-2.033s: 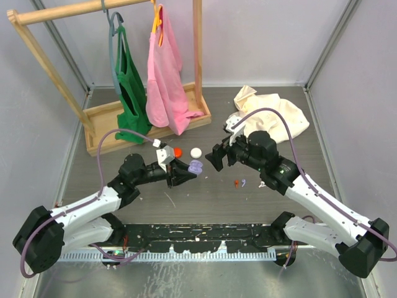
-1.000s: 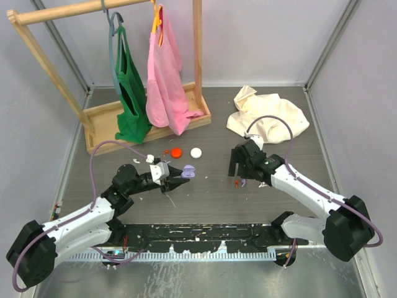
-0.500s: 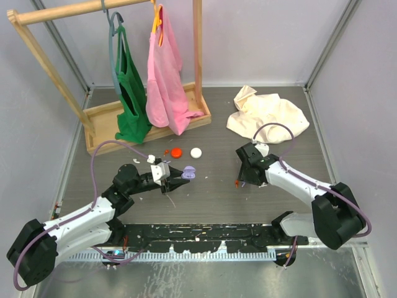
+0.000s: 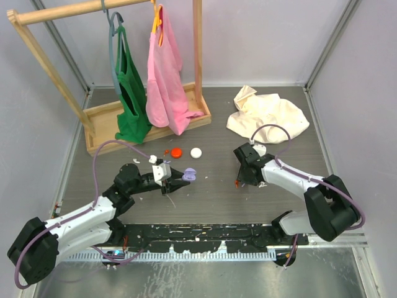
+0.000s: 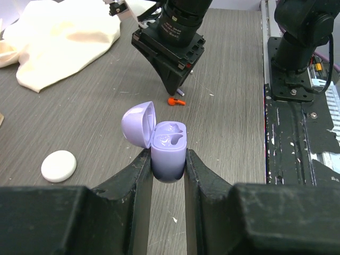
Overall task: Insert the wireless bluetooth earbuds into the charging case
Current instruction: Pick up the earbud from the center of the board.
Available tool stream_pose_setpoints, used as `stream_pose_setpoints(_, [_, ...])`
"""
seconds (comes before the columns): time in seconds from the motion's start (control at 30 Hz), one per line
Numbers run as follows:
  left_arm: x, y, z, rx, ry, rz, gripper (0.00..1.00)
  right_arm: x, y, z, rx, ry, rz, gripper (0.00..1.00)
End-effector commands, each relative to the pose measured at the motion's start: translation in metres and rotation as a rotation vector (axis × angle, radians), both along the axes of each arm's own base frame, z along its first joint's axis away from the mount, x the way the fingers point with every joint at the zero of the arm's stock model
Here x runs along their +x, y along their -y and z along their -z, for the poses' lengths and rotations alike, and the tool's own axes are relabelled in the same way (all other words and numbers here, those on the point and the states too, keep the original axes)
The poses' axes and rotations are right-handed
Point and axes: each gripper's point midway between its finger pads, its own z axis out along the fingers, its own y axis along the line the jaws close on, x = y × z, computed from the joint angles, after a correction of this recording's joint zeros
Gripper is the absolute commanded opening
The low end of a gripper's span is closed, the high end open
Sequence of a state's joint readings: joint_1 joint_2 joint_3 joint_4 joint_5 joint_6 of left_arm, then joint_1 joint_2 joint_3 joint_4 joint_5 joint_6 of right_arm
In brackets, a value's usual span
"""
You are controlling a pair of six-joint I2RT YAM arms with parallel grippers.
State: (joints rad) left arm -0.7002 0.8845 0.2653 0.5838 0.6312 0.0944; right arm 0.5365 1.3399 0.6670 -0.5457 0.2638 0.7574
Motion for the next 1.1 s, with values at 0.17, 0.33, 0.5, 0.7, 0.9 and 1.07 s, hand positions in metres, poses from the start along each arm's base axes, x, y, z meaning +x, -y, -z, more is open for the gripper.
stream_pose_setpoints(0.17, [-0.001, 0.005, -0.016, -0.022, 0.036, 0.033, 0.00, 0.005, -0.002, 0.005, 0.015, 0.021, 0.010, 0.37])
stream_pose_setpoints(0.33, [-0.001, 0.006, -0.015, -0.020, 0.033, 0.035, 0.00, 0.003, 0.002, 0.010, 0.001, 0.010, 0.020, 0.35])
stream_pose_setpoints(0.5, [-0.002, 0.005, -0.015, -0.019, 0.034, 0.035, 0.00, 0.003, 0.005, 0.013, -0.004, 0.009, 0.021, 0.33])
stream_pose_setpoints(0.7, [-0.002, 0.006, -0.016, -0.019, 0.034, 0.040, 0.00, 0.005, 0.005, 0.014, -0.009, 0.011, -0.002, 0.27])
stream_pose_setpoints(0.9, [-0.002, 0.005, -0.016, -0.022, 0.039, 0.038, 0.00, 0.009, 0.002, 0.007, -0.007, 0.033, -0.039, 0.17])
stream_pose_setpoints(1.07, [0.000, 0.004, -0.017, -0.032, 0.049, 0.019, 0.00, 0.018, -0.001, -0.013, -0.021, 0.098, -0.083, 0.13])
